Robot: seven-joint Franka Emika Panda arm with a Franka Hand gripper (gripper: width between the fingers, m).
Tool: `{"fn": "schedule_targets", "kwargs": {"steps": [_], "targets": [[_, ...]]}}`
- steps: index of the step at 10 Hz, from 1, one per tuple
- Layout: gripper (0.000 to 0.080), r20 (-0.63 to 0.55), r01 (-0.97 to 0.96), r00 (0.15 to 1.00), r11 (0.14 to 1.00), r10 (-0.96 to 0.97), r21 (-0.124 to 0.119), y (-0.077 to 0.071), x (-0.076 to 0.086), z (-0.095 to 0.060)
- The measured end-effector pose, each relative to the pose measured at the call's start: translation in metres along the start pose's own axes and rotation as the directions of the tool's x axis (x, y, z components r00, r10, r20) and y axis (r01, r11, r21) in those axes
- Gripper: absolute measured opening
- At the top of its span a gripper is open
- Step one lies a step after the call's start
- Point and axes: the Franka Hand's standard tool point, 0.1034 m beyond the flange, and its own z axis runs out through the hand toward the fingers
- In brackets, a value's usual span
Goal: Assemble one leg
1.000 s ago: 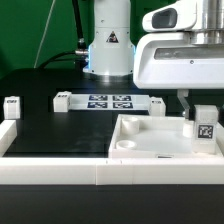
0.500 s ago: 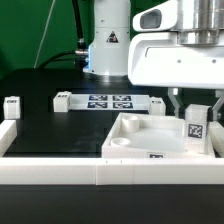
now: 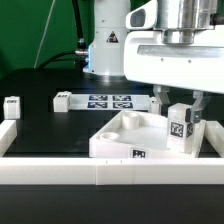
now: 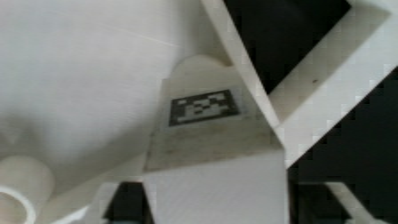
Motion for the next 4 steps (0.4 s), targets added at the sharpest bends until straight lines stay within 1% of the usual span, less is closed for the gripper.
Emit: {"fn": "schedule_targets", "kwargs": {"steps": [1,2,3,4], "targets": [[0.0528,0.000,0.000,1.000,1.000,0.000,0.000,0.0002,0.0001,0.0002],[0.0528,0.000,0.000,1.000,1.000,0.000,-0.001,0.0003,0.0001,0.0003],[0.0623,0.000,0.000,1.000,1.000,0.000,-0.001,0.0004,0.0000,0.0005],[0.0642,0.000,0.000,1.000,1.000,0.000,-0.001,0.0004,0.0000,0.0006]]}}
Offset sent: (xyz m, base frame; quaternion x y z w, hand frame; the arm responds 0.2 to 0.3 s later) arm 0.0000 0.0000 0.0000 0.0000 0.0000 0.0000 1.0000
